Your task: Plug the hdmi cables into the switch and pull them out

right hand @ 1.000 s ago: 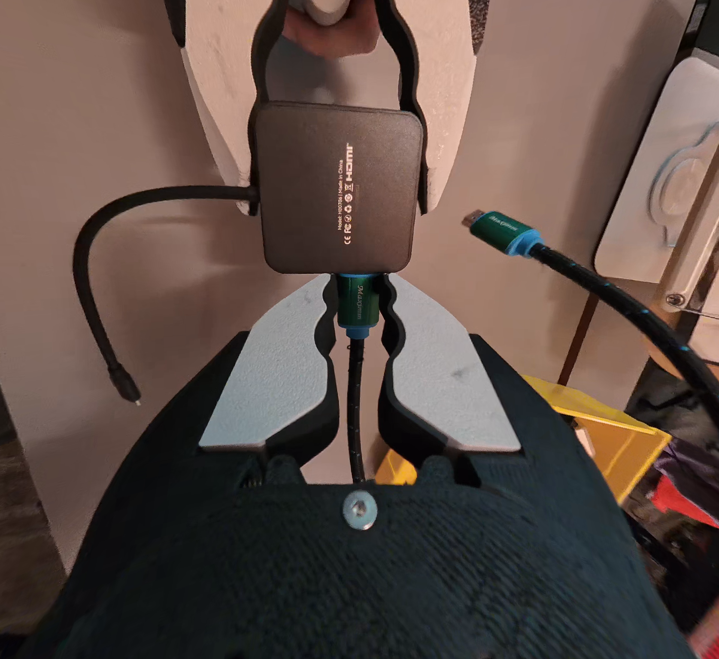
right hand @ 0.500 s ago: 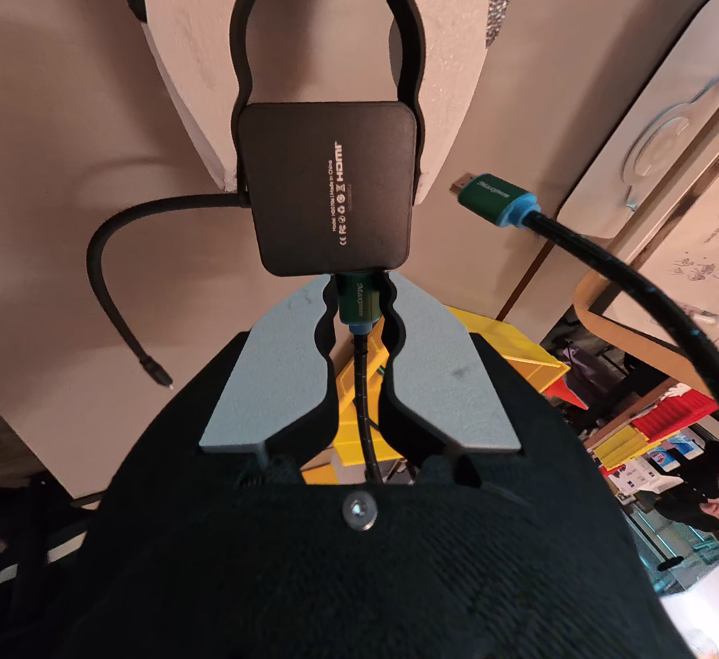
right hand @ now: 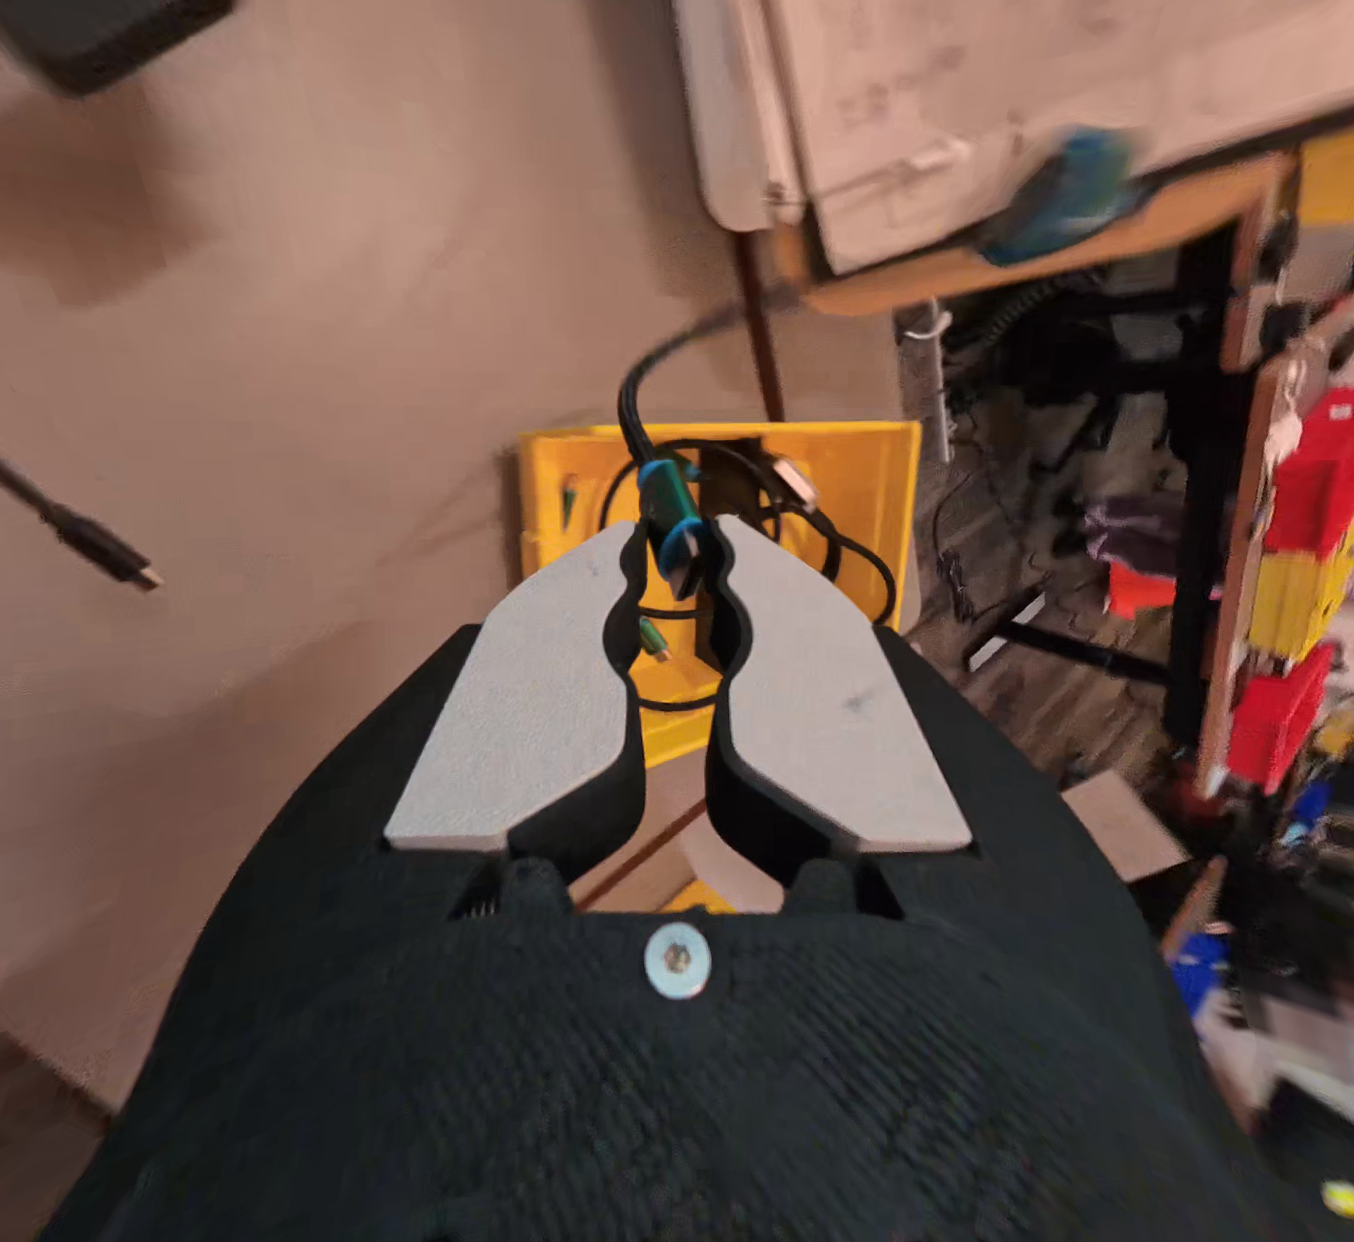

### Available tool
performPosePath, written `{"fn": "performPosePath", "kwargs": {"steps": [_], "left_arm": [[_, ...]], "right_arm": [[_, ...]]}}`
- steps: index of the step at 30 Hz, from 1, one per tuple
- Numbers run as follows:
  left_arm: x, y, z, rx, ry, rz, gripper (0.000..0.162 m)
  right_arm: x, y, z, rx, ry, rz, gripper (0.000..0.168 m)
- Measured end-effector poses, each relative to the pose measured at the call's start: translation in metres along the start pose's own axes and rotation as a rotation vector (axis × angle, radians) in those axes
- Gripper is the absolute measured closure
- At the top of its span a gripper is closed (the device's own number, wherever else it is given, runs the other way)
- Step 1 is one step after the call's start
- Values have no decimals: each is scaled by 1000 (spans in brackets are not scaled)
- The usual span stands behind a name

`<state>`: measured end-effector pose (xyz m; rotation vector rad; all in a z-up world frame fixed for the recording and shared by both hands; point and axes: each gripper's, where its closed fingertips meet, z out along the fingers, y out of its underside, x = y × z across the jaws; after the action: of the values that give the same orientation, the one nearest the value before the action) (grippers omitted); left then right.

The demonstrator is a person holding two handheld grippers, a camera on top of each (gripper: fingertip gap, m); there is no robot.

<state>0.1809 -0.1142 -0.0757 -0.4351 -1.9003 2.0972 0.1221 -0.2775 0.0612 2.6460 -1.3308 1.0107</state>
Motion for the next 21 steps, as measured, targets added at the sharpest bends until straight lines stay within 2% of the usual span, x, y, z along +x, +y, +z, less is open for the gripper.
{"fn": "performPosePath", "kwargs": {"steps": [2,5,9,12,14,16,19,21], "left_arm": [[0,-1,0,6,5,-5,90],[-2,3,-1,-5,3,-17,90],[-3,1,-2,10,9,-30,90],[-2,1,-2,7,12,-25,90],[0,2,-1,-2,22,-20,90],[1,4,0,-11,29,-17,90],[4,4,1,-13,44,-21,90],[7,4,2,-14,56,-25,90]], "right_arm": [[28,13,1,93,62,128,154],[40,39,16,171,103,252,155],[30,83,58,83,76,257,156],[16,105,77,14,55,148,156],[8,110,81,0,46,99,156],[3,95,71,91,69,1,156],[2,82,52,136,111,-24,156],[2,79,50,191,84,36,156]]}}
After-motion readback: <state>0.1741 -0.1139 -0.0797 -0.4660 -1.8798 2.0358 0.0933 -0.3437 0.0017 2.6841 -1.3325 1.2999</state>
